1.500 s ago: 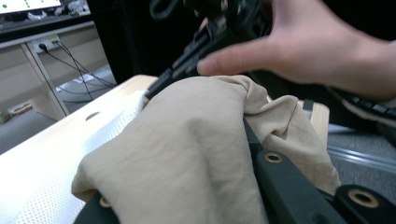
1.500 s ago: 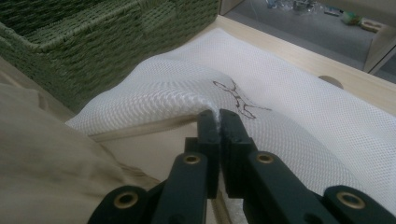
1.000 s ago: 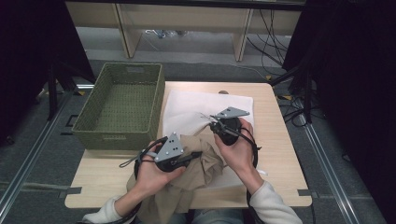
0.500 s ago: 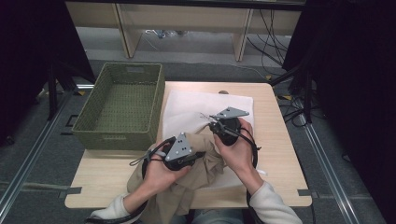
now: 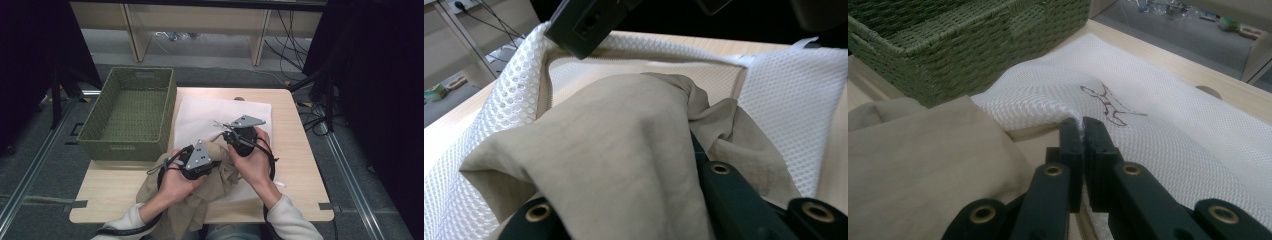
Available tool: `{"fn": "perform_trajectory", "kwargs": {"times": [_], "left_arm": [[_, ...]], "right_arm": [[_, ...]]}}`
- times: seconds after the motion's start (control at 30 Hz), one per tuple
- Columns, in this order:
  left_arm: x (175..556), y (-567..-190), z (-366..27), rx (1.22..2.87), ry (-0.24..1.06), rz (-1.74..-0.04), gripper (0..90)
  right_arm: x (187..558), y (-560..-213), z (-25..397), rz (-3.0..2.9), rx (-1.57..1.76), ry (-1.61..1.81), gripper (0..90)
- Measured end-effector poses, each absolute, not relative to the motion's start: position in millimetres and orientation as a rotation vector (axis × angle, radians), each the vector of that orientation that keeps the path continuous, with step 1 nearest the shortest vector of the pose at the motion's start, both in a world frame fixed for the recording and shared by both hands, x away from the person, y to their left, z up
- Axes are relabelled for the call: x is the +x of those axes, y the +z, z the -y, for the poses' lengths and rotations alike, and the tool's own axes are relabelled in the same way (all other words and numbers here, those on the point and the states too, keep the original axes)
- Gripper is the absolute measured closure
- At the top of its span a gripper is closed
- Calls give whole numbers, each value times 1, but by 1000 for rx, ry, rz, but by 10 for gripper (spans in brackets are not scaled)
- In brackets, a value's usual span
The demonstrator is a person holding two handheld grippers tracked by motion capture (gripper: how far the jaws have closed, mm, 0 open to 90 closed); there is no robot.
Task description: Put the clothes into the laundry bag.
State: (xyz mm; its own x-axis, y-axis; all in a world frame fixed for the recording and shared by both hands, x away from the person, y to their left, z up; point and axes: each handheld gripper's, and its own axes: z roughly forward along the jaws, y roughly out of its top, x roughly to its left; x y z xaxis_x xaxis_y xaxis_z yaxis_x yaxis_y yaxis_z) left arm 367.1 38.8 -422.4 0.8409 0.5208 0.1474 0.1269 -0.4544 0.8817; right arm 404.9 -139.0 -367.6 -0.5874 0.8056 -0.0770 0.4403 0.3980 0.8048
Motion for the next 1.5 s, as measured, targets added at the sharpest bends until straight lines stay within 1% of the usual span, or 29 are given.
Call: {"fn": "perform_trajectory", "kwargs": {"times": [0.23,0.3,0.5,0.67,0.7,0.77,0.87,0.97,1.07,1.17,1.3,1.33,1.43,1.47,1.5], "left_arm": [[376,-426,-36,2061,522,-477,792],[377,-427,-34,2050,518,-501,792],[380,-421,-30,2052,540,-496,793],[384,-428,-25,2077,590,-503,772],[387,-431,-25,2107,610,-494,758],[392,-439,-23,2129,596,-521,707],[396,-445,-21,2176,586,-528,586],[393,-443,-21,2165,550,-513,483],[387,-438,-25,2115,515,-535,411],[379,-430,-31,2071,488,-536,362],[369,-418,-42,1994,424,-556,355],[367,-414,-45,1984,452,-545,358],[363,-408,-51,1967,461,-545,400],[360,-406,-54,1970,482,-543,400],[358,-407,-55,1984,505,-531,479]], "right_arm": [[404,-367,138,-2202,1051,1065,886],[404,-367,138,-2203,1052,1065,886],[401,-363,137,-2187,1067,1082,886],[401,-363,137,-2190,1046,1084,886],[401,-364,137,-2204,1059,1085,886],[402,-367,136,-2209,1044,1078,886],[404,-370,135,-2227,1036,1062,886],[404,-371,136,-2237,1064,1054,886],[402,-371,135,-2226,1140,1064,886],[404,-371,136,-2231,1106,1063,885],[404,-371,137,-2226,1102,1055,885],[404,-372,137,-2223,1107,1060,885],[405,-371,137,-2230,1097,1057,885],[405,-371,137,-2222,1094,1048,885],[404,-371,136,-2220,1107,1057,884]]}}
